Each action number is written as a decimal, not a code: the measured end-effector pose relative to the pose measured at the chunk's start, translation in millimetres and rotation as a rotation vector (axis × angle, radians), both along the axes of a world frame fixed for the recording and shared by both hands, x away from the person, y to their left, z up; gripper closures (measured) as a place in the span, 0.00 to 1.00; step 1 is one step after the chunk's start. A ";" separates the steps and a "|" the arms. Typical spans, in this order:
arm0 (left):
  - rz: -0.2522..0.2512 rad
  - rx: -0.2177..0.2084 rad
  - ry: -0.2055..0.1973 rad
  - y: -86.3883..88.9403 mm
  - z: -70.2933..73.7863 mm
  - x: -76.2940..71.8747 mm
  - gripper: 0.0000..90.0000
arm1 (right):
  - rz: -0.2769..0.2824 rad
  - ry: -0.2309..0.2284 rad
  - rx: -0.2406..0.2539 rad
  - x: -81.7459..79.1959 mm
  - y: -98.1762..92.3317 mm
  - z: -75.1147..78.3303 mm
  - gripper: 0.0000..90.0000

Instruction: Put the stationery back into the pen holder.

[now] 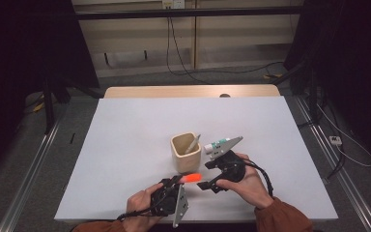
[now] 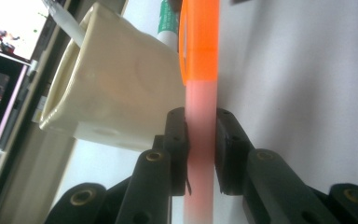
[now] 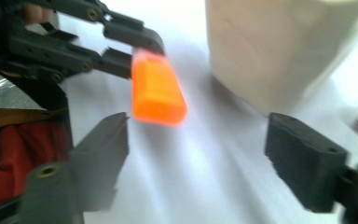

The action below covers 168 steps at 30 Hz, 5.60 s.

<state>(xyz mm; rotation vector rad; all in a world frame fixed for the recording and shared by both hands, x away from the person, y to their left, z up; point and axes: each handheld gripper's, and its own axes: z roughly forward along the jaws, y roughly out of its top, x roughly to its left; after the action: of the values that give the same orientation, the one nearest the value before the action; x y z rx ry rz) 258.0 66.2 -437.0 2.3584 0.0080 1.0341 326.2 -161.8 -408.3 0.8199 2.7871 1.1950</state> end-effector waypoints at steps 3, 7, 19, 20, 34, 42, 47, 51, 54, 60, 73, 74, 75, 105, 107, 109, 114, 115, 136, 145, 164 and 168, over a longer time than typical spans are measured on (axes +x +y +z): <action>0.007 -0.037 0.031 3.1 2.0 2.5 0.86 | -0.026 -0.020 -0.004 -2.7 -6.7 -2.6 0.18; 0.016 -0.079 0.075 7.4 5.0 6.2 0.86 | -0.072 -0.035 -0.014 -2.8 -12.6 -3.4 0.13; 0.031 -0.193 0.195 19.2 11.0 15.2 0.86 | -0.228 -0.081 -0.018 -4.7 -33.0 -9.0 0.09; 0.029 -0.207 0.210 20.3 11.4 16.2 0.86 | -0.234 -0.082 -0.025 -5.1 -34.9 -9.7 0.10; 0.031 -0.330 0.294 35.1 24.3 19.4 0.86 | -0.367 -0.180 0.024 -21.0 -62.6 -17.1 0.10; 0.031 -0.420 0.339 43.5 35.6 22.7 0.86 | -0.478 -0.245 0.077 -32.8 -79.6 -21.8 0.08; 0.029 -0.469 0.366 47.4 41.3 26.3 0.86 | -0.521 -0.267 0.099 -39.7 -89.3 -25.3 0.08; 0.025 -0.510 0.389 50.6 46.1 29.3 0.86 | -0.558 -0.297 0.121 -44.3 -94.7 -28.2 0.08; 0.027 -0.542 0.416 54.1 49.8 32.1 0.86 | -0.567 -0.315 0.131 -47.6 -97.6 -29.7 0.08; 0.036 -0.592 0.423 56.6 56.1 39.7 0.86 | -0.584 -0.314 0.131 -53.8 -104.9 -34.1 0.08; 0.032 -0.662 0.442 52.1 73.7 60.3 0.86 | -0.623 -0.337 0.148 -65.3 -120.1 -36.8 0.07; 0.029 -0.664 0.444 52.7 75.6 62.9 0.86 | -0.621 -0.335 0.139 -65.1 -120.4 -37.7 0.07; 0.032 -0.671 0.449 53.0 77.8 65.0 0.86 | -0.615 -0.331 0.135 -64.3 -120.2 -38.4 0.07; 0.030 -0.794 0.430 31.5 102.0 105.1 0.86 | -0.588 -0.301 0.134 -61.0 -116.3 -40.6 0.06; 0.040 -0.799 0.440 30.8 99.9 108.2 0.86 | -0.589 -0.301 0.135 -61.2 -116.5 -40.3 0.06; 0.045 -0.803 0.453 29.1 97.9 111.3 0.86 | -0.588 -0.301 0.135 -61.2 -116.4 -40.4 0.06; 0.071 -0.816 0.457 24.1 94.3 118.6 0.86 | -0.587 -0.301 0.134 -61.2 -116.2 -40.5 0.06; 0.076 -0.820 0.461 23.0 93.2 120.4 0.86 | -0.586 -0.302 0.133 -61.1 -116.2 -40.4 0.06; 0.121 -0.772 0.491 12.3 60.7 131.1 0.86 | -0.576 -0.294 0.128 -60.2 -114.8 -41.6 0.06; 0.126 -0.746 0.492 10.6 48.6 129.8 0.86 | -0.573 -0.295 0.127 -60.4 -114.3 -41.8 0.06; 0.131 -0.709 0.500 7.1 32.8 125.7 0.86 | -0.562 -0.289 0.125 -60.2 -113.4 -42.3 0.06; 0.130 -0.703 0.501 8.1 32.5 125.8 0.86 | -0.561 -0.290 0.126 -60.2 -113.0 -42.3 0.06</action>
<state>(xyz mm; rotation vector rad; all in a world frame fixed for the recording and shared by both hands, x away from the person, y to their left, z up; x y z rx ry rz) 383.8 74.3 -404.5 1.8999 0.6147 0.3652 266.0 -274.8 -450.6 1.2146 2.0685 1.2553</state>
